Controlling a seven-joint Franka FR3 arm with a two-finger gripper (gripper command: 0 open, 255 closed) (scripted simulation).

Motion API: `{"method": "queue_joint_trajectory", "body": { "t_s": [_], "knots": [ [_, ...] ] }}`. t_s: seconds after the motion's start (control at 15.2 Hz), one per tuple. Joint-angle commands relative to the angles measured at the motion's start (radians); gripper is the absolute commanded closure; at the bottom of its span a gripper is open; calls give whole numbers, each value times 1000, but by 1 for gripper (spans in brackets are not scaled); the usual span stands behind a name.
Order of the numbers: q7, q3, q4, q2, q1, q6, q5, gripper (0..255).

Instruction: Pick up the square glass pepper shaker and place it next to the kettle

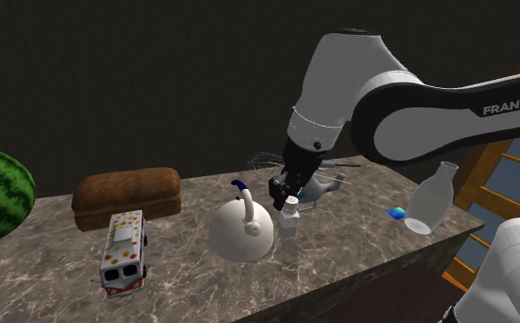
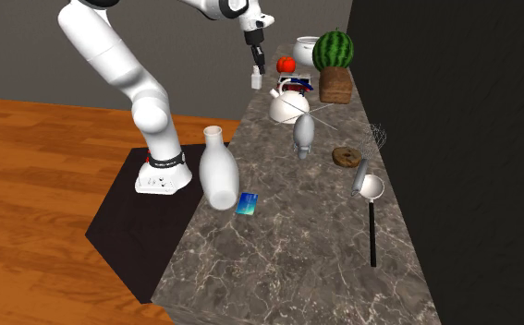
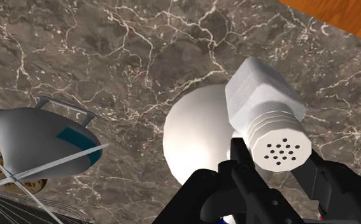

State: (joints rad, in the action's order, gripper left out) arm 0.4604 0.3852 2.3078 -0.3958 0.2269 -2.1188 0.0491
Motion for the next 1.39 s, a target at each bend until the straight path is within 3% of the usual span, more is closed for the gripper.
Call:
{"method": "queue_joint_trajectory", "body": {
  "t_s": [0.0,1.32],
  "knots": [
    [4,4,25,4,1,-29,0,255],
    [63,52,200,124,-18,-319,-45,255]
  ]
}}
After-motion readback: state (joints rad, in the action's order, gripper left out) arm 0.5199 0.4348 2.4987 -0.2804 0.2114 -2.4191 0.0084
